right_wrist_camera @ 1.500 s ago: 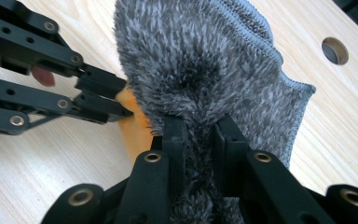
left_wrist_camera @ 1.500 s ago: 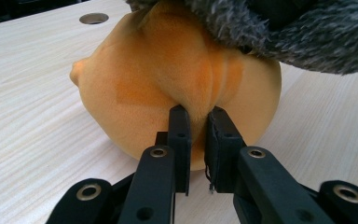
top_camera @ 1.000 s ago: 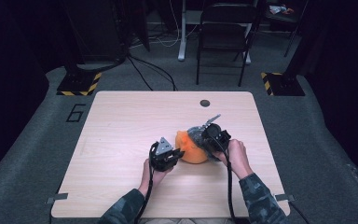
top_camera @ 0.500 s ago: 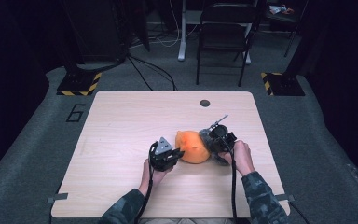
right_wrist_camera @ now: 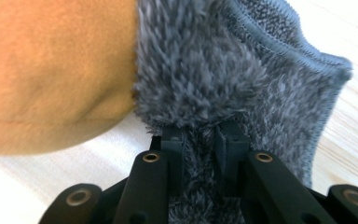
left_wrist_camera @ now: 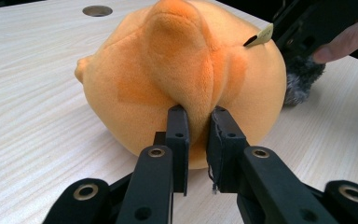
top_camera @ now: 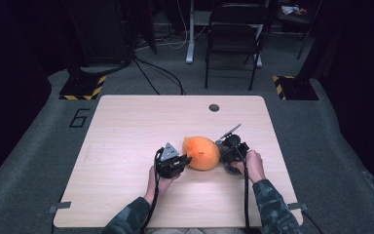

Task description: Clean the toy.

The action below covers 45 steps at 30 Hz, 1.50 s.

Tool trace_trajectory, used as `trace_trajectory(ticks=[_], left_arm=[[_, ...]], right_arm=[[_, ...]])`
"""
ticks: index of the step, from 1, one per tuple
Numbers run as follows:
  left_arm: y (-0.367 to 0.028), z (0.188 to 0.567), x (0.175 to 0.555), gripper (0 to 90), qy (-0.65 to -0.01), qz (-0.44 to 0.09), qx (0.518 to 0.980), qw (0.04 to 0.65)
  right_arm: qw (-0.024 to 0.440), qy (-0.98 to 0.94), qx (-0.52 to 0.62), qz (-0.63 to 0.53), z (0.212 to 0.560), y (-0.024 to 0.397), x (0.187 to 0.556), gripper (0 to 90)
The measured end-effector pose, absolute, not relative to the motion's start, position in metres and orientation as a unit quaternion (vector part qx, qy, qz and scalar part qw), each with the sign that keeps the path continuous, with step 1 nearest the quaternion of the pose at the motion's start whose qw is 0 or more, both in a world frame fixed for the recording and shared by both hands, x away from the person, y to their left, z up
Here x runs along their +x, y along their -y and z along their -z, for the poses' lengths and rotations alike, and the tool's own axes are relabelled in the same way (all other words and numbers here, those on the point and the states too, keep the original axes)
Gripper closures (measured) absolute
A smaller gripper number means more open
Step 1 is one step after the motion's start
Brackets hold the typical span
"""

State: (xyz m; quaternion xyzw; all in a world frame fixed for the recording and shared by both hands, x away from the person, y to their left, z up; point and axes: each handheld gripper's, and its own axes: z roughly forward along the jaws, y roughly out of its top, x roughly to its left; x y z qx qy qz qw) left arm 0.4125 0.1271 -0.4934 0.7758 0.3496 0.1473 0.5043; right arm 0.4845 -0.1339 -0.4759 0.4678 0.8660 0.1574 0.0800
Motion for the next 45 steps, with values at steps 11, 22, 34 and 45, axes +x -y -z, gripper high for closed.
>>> trace_trajectory(ticks=[11, 22, 34, 45], left_arm=[[-0.128, 0.494, 0.413, 78.8, -0.351, -0.151, 0.777, 0.501], [-0.129, 0.495, 0.414, 76.3, -0.353, -0.153, 0.776, 0.499], [-0.121, 0.505, 0.414, 48.6, -0.346, -0.191, 0.795, 0.46], [-0.123, 0.506, 0.411, 79.4, -0.344, -0.186, 0.788, 0.476]], right_arm=[[0.11, -0.851, 0.46, -0.23, 0.416, 0.14, 0.471, 76.8], [0.105, -0.883, 0.381, -0.253, 0.409, 0.092, 0.45, 77.0], [0.127, -0.874, 0.383, -0.272, 0.42, 0.097, 0.455, 77.0], [0.086, -0.866, 0.398, -0.289, 0.414, 0.102, 0.455, 77.2]])
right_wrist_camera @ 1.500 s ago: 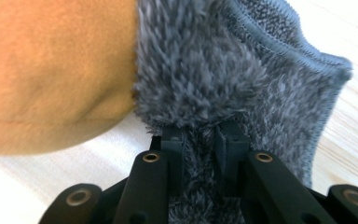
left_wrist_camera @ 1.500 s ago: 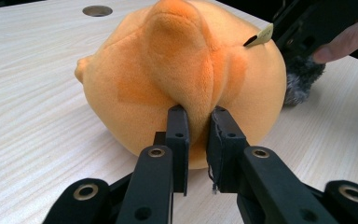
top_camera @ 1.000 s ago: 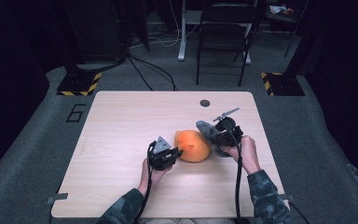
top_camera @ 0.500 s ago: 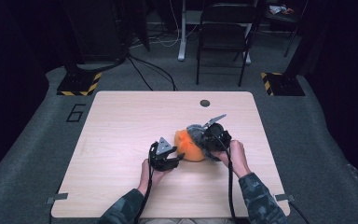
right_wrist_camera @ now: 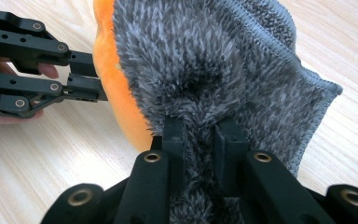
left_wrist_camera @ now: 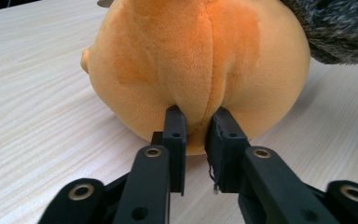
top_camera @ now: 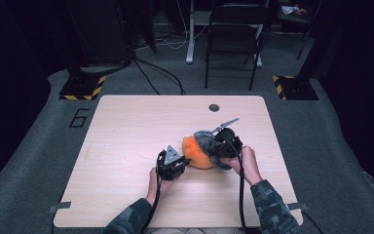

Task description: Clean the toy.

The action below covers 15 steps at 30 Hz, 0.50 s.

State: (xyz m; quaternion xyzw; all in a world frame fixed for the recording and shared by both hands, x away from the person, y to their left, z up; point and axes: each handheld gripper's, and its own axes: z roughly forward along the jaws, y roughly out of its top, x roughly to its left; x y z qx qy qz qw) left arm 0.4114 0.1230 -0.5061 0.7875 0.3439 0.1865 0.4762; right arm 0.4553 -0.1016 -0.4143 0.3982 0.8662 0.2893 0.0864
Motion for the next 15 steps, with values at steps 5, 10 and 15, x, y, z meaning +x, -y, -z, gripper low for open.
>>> trace_trajectory(ticks=[5, 10, 15], left_arm=[[-0.123, 0.501, 0.411, 83.1, -0.345, -0.183, 0.789, 0.474], [-0.123, 0.495, 0.408, 83.1, -0.343, -0.174, 0.789, 0.48], [-0.123, 0.486, 0.402, 83.2, -0.341, -0.174, 0.786, 0.485]], right_arm=[[0.093, -0.866, 0.4, -0.284, 0.409, 0.103, 0.454, 77.1], [0.098, -0.864, 0.398, -0.293, 0.395, 0.103, 0.448, 77.1], [0.111, -0.867, 0.378, -0.306, 0.38, 0.092, 0.436, 77.1]])
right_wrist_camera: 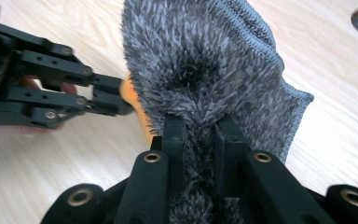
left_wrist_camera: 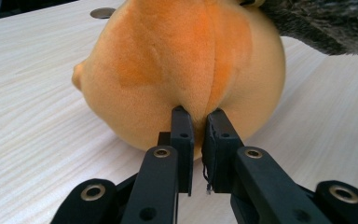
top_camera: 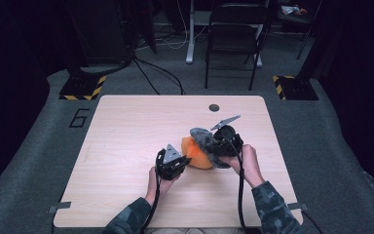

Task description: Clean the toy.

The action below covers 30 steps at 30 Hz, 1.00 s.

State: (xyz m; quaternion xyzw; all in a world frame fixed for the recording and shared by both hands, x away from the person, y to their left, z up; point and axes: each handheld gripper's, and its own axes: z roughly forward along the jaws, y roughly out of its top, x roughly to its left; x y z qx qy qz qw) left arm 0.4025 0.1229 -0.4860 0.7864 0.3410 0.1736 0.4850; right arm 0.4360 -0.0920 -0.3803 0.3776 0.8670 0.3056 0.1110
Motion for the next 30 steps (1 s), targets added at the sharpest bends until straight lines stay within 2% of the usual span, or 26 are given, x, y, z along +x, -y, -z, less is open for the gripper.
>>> trace_trajectory(ticks=[3, 10, 17, 30], left_arm=[[-0.122, 0.482, 0.398, 83.3, -0.346, -0.163, 0.783, 0.491], [-0.121, 0.488, 0.404, 83.0, -0.35, -0.16, 0.786, 0.483], [-0.122, 0.489, 0.406, 82.6, -0.351, -0.157, 0.782, 0.49], [-0.127, 0.492, 0.411, 82.2, -0.357, -0.154, 0.78, 0.491]], right_arm=[[0.117, -0.874, 0.36, -0.306, 0.377, 0.079, 0.427, 77.1], [0.192, -0.886, 0.328, -0.267, 0.402, 0.054, 0.426, 77.0], [0.179, -0.886, 0.34, -0.261, 0.403, 0.065, 0.433, 77.1], [0.114, -0.872, 0.423, -0.219, 0.424, 0.103, 0.459, 77.0]])
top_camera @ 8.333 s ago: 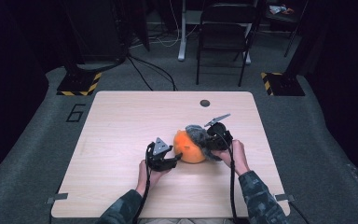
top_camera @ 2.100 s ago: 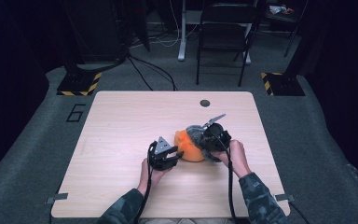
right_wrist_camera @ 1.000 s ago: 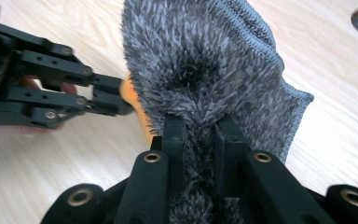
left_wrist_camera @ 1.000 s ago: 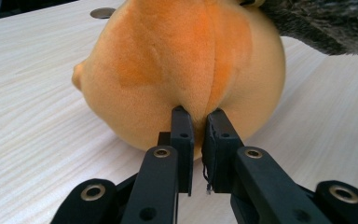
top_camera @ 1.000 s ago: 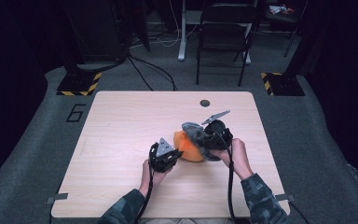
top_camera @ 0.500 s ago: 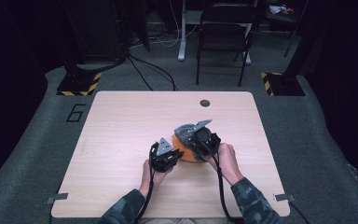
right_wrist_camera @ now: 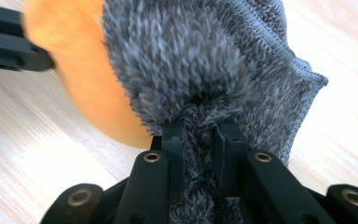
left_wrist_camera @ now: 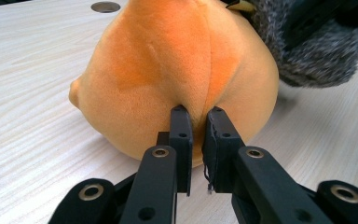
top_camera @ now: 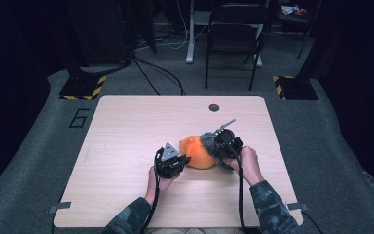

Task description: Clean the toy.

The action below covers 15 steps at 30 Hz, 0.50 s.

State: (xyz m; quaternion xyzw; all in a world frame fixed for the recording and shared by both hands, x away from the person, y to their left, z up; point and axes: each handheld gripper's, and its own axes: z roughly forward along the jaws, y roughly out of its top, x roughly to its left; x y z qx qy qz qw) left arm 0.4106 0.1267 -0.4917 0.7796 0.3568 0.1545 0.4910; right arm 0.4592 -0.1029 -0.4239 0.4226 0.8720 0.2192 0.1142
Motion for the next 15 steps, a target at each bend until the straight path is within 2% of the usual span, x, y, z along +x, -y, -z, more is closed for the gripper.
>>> trace_trajectory(ticks=[15], left_arm=[[-0.127, 0.493, 0.41, 81.6, -0.35, -0.153, 0.778, 0.499]], right_arm=[[0.089, -0.862, 0.463, -0.189, 0.462, 0.123, 0.479, 76.7]])
